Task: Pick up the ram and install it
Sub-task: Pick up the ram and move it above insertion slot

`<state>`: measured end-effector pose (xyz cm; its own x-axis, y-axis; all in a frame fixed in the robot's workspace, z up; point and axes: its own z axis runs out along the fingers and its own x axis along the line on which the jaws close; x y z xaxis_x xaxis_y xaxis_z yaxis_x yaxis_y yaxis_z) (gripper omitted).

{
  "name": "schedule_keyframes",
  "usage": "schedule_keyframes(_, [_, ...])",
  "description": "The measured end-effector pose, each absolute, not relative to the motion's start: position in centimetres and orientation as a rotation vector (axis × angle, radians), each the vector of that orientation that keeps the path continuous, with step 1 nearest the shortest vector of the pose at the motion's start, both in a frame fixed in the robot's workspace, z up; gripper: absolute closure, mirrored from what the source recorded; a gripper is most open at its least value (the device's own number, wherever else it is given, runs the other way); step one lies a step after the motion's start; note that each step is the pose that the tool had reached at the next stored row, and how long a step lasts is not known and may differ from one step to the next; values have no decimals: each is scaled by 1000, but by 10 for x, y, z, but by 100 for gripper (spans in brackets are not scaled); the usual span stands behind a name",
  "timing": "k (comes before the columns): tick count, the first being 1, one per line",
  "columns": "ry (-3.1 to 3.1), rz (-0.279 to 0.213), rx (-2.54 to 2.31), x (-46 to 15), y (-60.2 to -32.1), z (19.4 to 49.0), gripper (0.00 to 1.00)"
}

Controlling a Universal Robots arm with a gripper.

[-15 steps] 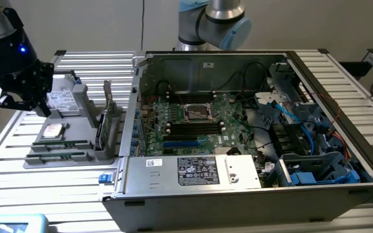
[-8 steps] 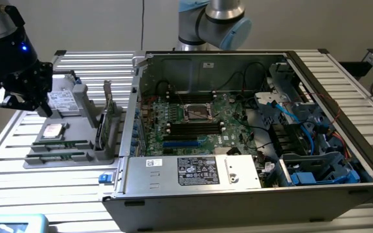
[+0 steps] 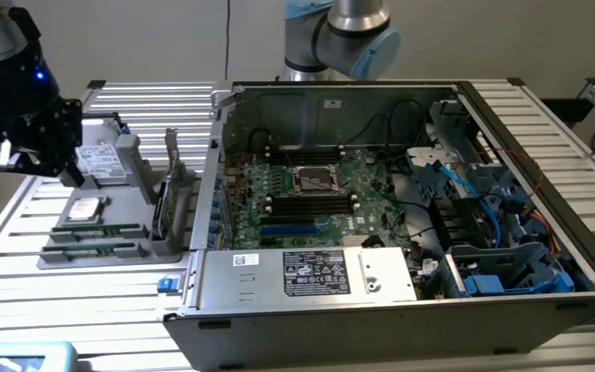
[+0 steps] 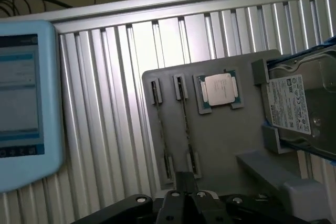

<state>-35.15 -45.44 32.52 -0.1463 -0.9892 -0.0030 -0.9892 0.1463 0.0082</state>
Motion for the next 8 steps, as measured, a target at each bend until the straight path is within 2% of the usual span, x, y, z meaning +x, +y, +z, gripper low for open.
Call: schedule_keyframes(8, [-2283, -11, 2154, -352, -454, 325, 89])
